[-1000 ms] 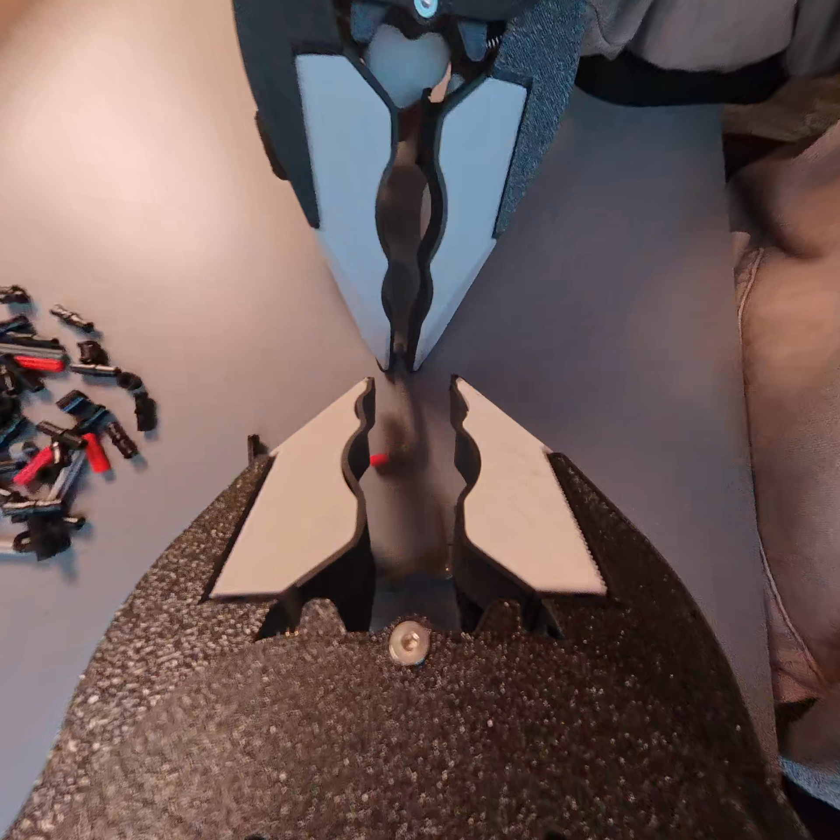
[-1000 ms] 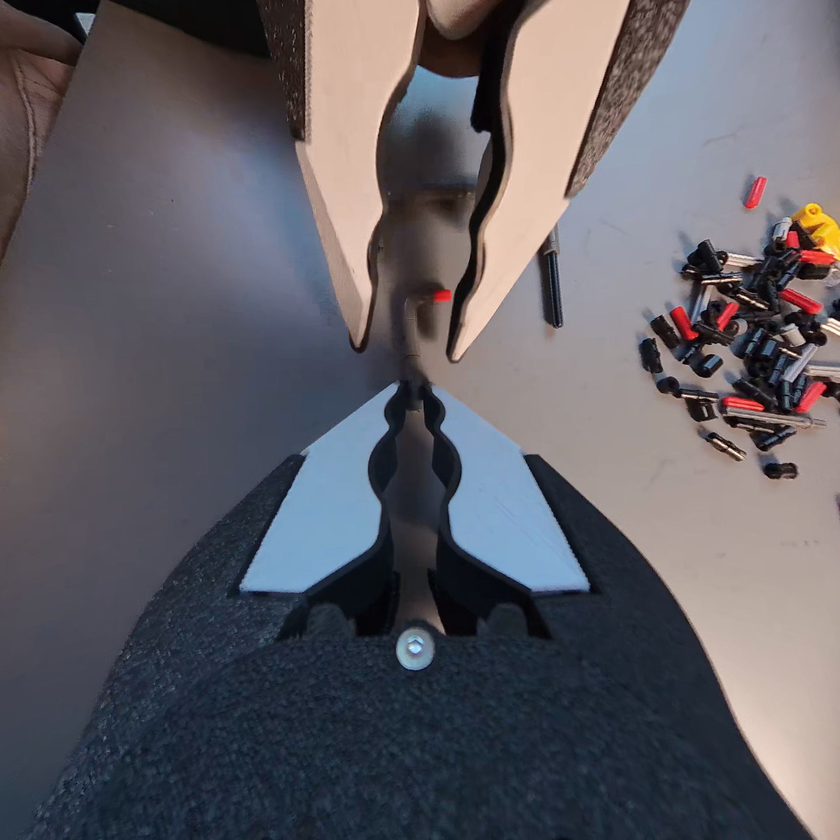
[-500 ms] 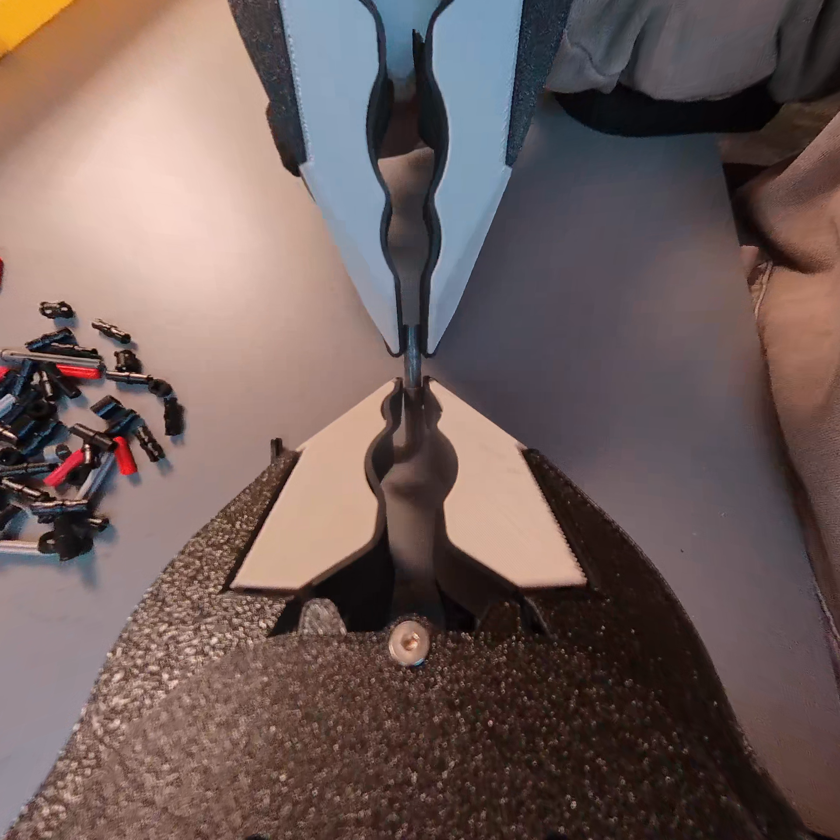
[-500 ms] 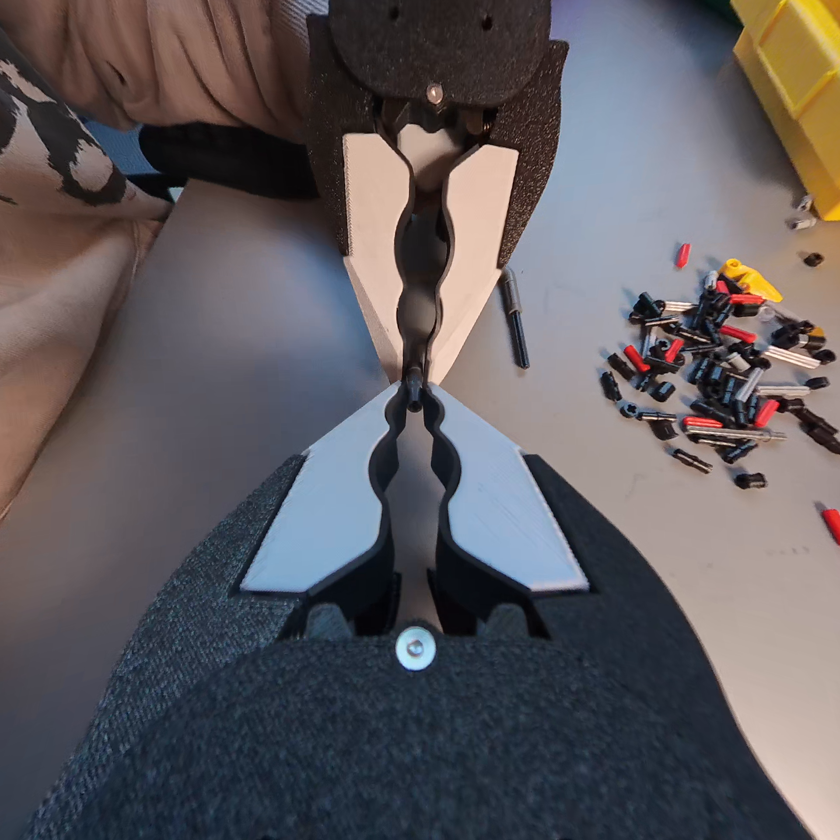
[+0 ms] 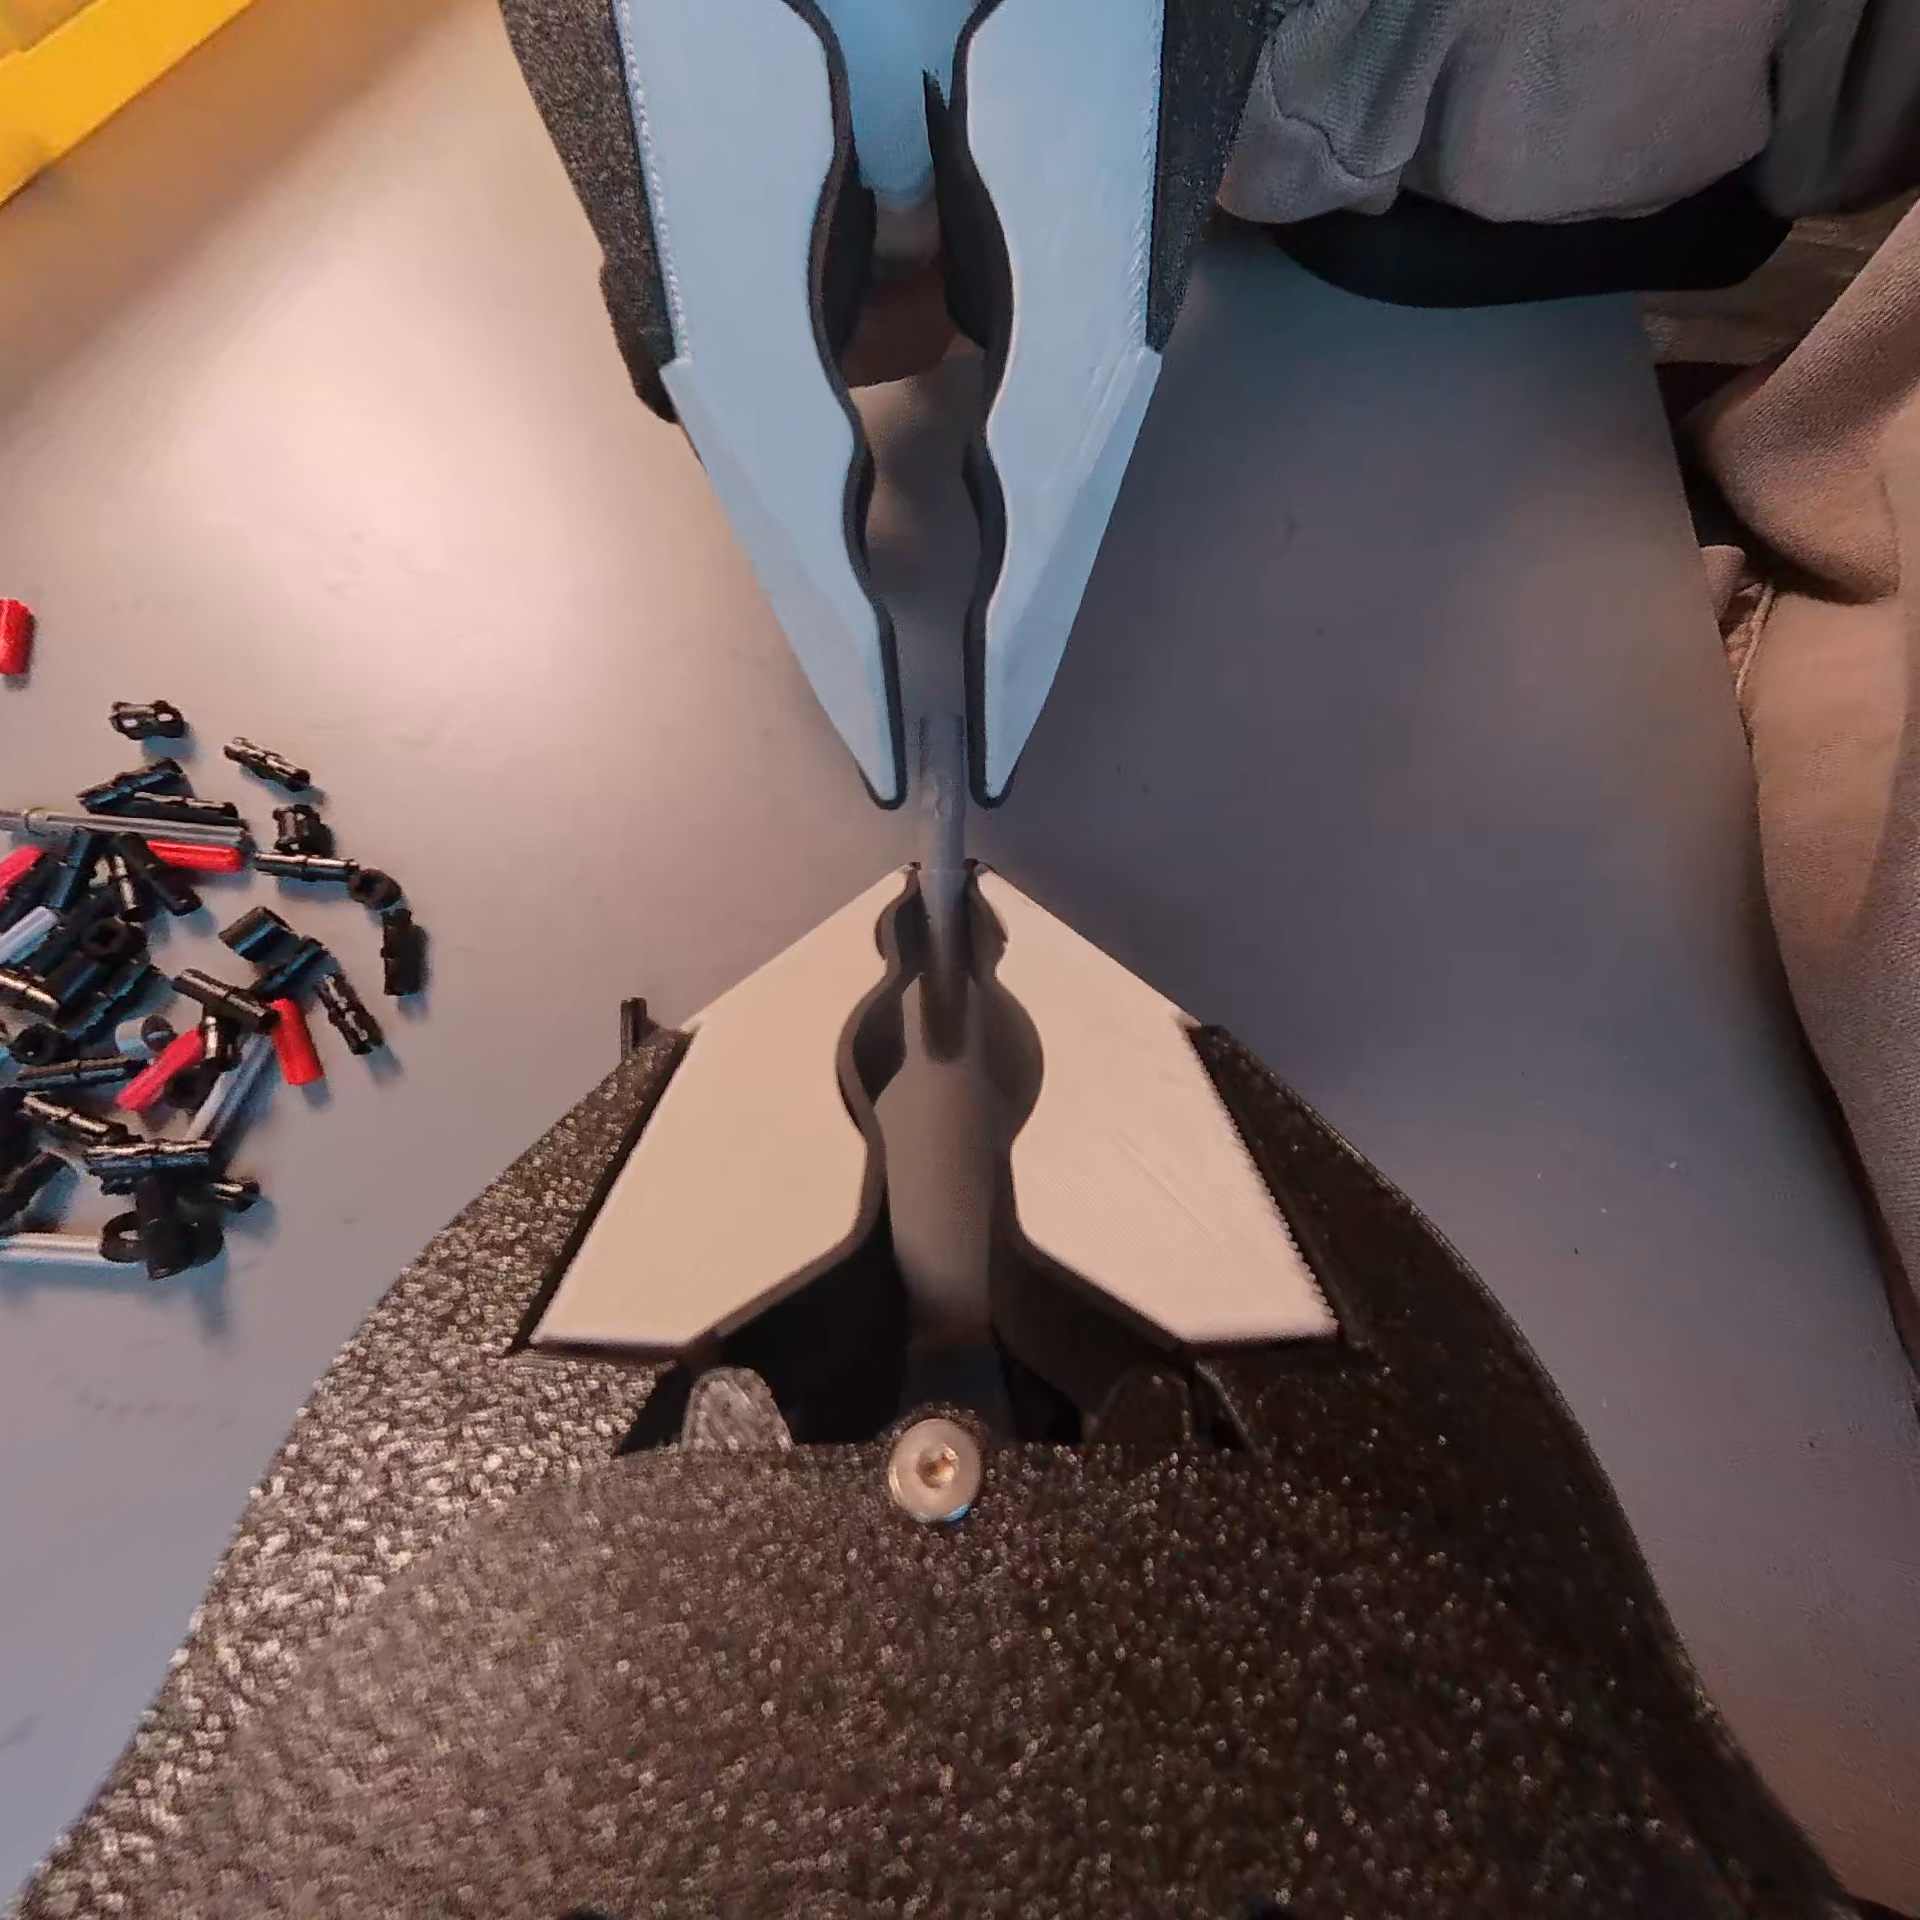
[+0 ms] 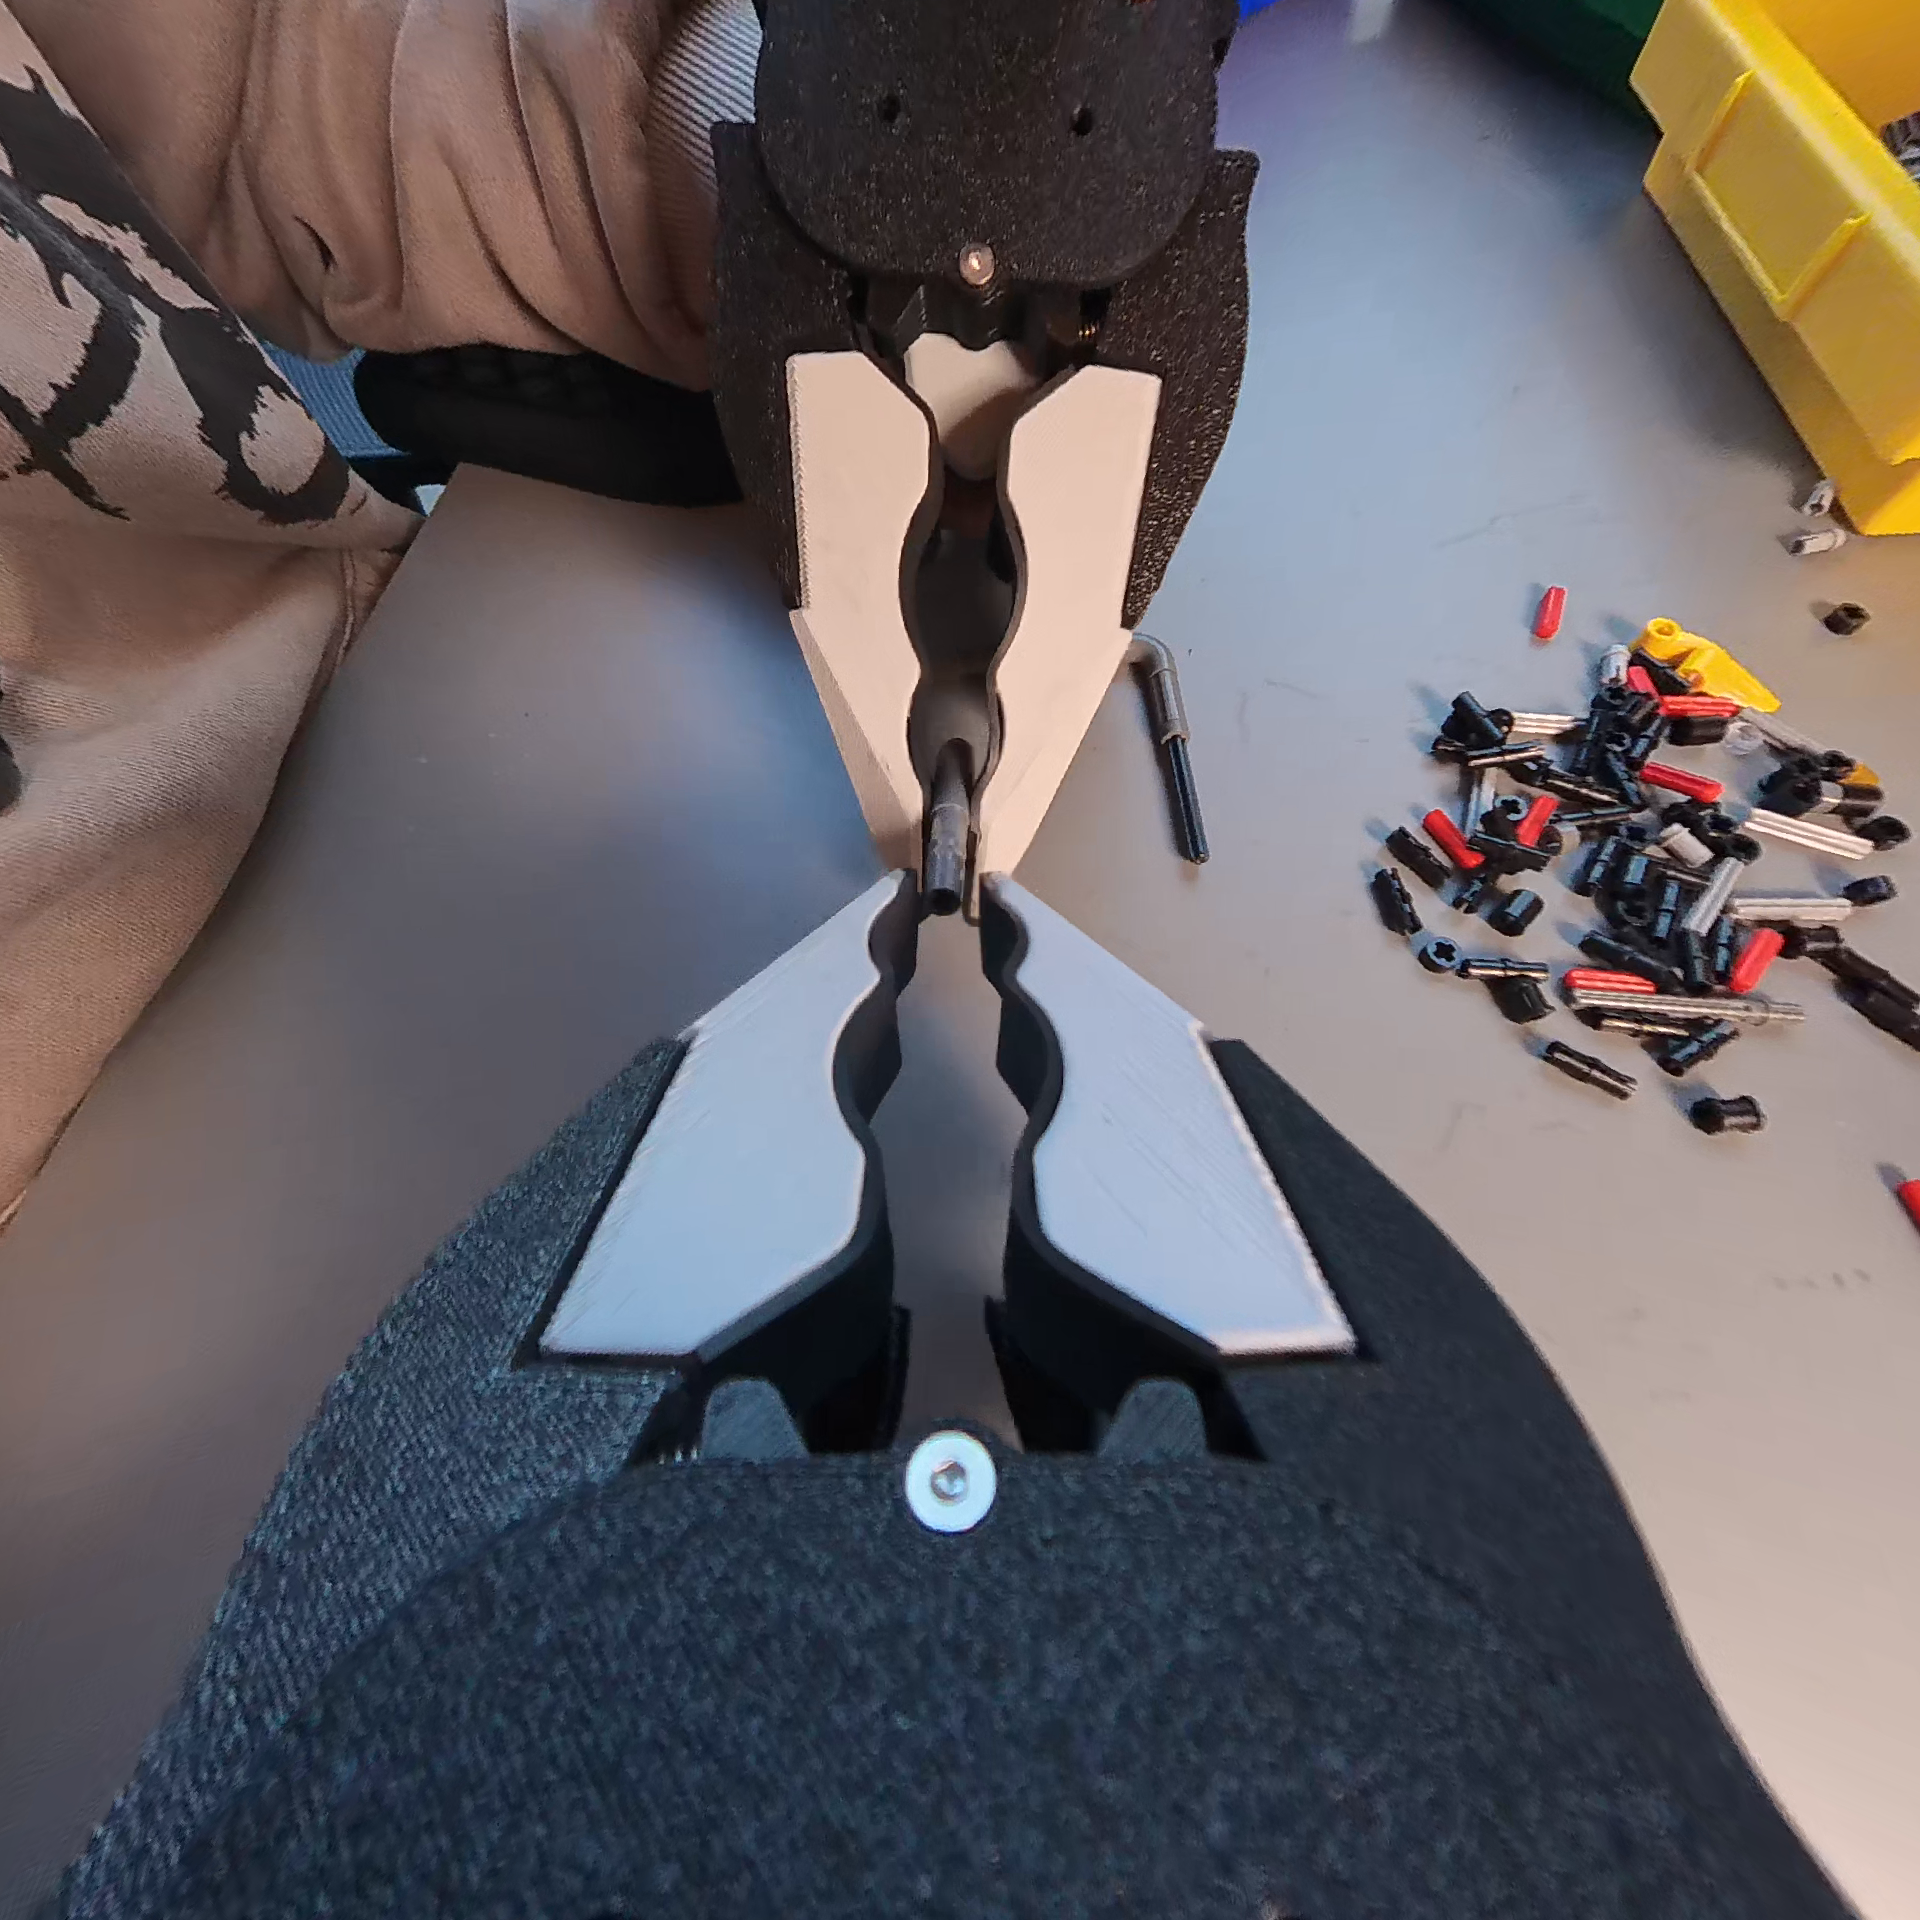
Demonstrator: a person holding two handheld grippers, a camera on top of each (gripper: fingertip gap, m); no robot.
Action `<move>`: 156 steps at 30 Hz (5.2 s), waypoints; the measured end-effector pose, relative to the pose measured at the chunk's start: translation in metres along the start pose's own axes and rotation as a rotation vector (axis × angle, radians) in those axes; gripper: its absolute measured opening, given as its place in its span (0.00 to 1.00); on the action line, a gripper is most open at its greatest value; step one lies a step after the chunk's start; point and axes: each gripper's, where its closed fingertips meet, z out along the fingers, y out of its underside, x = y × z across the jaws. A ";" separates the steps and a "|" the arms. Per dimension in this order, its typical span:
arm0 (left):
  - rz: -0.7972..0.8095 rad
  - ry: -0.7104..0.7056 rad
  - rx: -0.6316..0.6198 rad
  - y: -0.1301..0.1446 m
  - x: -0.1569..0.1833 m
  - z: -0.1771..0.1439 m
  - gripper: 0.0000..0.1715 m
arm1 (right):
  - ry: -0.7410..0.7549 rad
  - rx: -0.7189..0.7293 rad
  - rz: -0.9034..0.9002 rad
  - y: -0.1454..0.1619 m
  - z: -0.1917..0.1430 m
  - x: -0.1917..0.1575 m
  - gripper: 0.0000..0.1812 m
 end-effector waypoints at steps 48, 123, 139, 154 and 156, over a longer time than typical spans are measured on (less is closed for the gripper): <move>-0.056 0.024 0.051 -0.002 -0.002 -0.009 0.05 | 0.010 0.062 0.006 -0.004 0.001 0.004 0.03; 0.247 -0.378 0.316 -0.052 -0.022 -0.046 0.06 | -0.009 0.452 0.451 -0.046 -0.038 0.020 0.02; 0.317 -0.333 0.324 -0.056 -0.008 -0.046 0.04 | 0.093 0.371 0.122 -0.044 -0.039 0.005 0.03; 0.090 -0.104 -0.037 0.011 -0.004 0.000 0.10 | 0.296 0.116 -0.216 -0.009 -0.032 0.011 0.03; 0.032 -0.061 0.035 0.001 -0.001 -0.006 0.13 | 0.312 0.087 -0.251 -0.005 -0.027 0.011 0.03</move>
